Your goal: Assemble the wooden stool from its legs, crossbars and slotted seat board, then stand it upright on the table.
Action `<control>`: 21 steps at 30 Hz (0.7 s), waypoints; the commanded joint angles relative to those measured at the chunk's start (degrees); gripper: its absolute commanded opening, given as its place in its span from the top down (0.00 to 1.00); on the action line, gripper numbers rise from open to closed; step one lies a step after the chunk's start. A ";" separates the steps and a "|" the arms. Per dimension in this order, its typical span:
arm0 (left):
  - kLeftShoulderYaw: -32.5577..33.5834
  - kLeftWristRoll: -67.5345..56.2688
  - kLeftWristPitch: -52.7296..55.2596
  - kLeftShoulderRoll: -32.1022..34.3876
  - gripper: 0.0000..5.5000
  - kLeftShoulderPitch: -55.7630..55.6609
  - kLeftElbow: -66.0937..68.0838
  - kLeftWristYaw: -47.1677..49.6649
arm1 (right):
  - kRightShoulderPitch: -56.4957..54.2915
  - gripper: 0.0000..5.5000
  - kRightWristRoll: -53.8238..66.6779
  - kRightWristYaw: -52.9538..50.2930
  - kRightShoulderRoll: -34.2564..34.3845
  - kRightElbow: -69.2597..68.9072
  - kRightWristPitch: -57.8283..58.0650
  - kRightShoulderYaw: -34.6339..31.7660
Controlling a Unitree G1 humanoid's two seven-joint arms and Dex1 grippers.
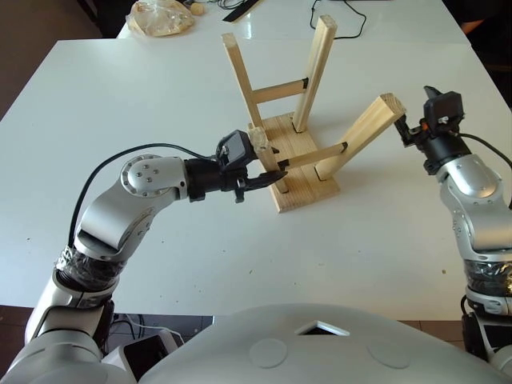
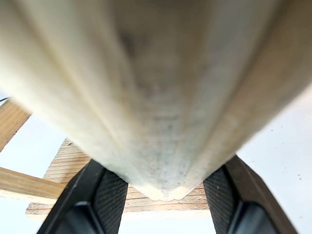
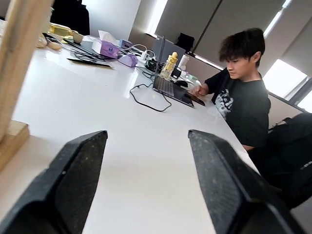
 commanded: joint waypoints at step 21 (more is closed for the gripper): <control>-6.71 5.44 5.12 0.39 0.63 -2.07 8.84 -2.17 | -11.35 0.44 4.62 12.08 8.38 -7.87 14.90 11.92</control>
